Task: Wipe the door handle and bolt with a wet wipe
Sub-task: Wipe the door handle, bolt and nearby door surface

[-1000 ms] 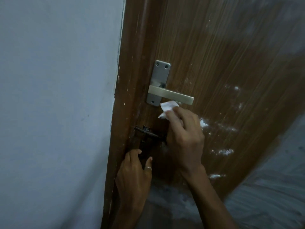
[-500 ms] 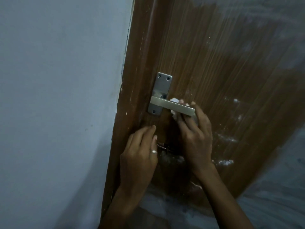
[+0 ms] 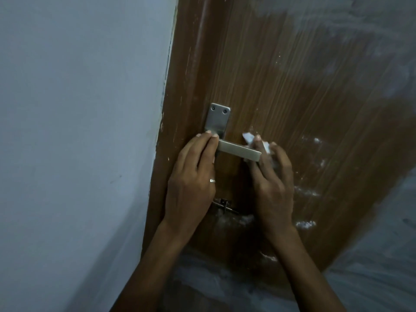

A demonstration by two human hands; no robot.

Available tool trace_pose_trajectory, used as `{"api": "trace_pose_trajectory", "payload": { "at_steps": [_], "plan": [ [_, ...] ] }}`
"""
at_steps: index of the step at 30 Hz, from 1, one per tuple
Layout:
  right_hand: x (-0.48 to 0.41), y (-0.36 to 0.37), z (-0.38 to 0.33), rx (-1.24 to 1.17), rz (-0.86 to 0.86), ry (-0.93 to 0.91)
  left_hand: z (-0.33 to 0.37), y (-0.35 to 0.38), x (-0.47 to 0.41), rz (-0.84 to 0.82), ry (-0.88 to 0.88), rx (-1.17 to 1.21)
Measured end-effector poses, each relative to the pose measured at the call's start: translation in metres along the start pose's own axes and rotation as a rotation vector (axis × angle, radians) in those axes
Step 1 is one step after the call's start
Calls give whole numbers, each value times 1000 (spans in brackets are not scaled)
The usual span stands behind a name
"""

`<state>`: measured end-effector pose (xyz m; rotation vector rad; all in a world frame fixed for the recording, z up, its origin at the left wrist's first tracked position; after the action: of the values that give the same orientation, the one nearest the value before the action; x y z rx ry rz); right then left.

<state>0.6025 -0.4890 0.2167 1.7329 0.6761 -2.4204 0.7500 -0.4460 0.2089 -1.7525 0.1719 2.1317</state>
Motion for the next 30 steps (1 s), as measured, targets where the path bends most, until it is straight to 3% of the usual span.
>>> {"api": "trace_pose_trajectory", "payload": {
  "at_steps": [3,8,14,20,23,30],
  "plan": [
    [-6,10,-27,-24,31,-106,2,7,-3,-19,13,-1],
    [40,34,-31,15,-208,-262,-1,8,-9,-44,36,53],
    [-10,2,-12,-4,-60,-21,-6,7,-10,-74,-13,75],
    [29,41,-44,67,-422,-232,-3,2,-11,-56,33,53],
    [42,35,-29,139,-434,-244,-4,2,-10,-69,24,67],
    [-20,26,-20,94,-341,-50,-4,5,-8,-67,-13,60]
  ]
}}
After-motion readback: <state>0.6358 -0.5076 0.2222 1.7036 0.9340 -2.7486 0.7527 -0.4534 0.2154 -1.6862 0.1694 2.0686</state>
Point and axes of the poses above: each hand's wrist, its own x-axis away from the middle knuckle, its own y-axis out of the palm, z = x × y, the point moved 8 cm from there along -x, towards the middle knuckle, and after that the axes turned 1 degree about -x, right-handed, at the moved point
